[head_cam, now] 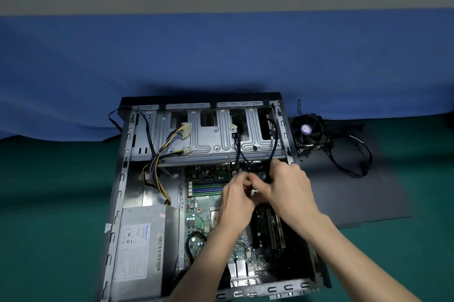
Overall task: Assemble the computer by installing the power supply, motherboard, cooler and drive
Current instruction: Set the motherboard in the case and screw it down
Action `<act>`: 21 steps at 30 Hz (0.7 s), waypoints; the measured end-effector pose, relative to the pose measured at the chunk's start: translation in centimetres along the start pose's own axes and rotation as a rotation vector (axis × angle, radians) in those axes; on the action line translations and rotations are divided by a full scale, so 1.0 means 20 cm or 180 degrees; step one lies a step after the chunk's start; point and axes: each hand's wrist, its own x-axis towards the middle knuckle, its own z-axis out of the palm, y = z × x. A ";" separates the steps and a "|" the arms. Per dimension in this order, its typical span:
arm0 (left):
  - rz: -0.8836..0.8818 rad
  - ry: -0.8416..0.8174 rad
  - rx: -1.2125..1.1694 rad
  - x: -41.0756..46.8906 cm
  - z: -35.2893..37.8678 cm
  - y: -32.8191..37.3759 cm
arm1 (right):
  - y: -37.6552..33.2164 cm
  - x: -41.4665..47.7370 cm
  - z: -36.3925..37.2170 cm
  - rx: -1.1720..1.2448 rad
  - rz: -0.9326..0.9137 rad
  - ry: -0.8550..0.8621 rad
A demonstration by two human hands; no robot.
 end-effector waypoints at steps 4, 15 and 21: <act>-0.0021 0.0194 -0.0135 0.00 -0.01 0.00 | -0.01 0.01 0.00 -0.0283 0.0100 0.0107; -0.0036 0.0161 -0.0046 -0.01 -0.01 -0.01 | -0.03 0.04 0.00 -0.0026 0.0123 -0.0023; 0.0058 0.0208 -0.0026 -0.02 0.02 0.01 | 0.00 0.00 -0.01 -0.0162 0.0266 0.0059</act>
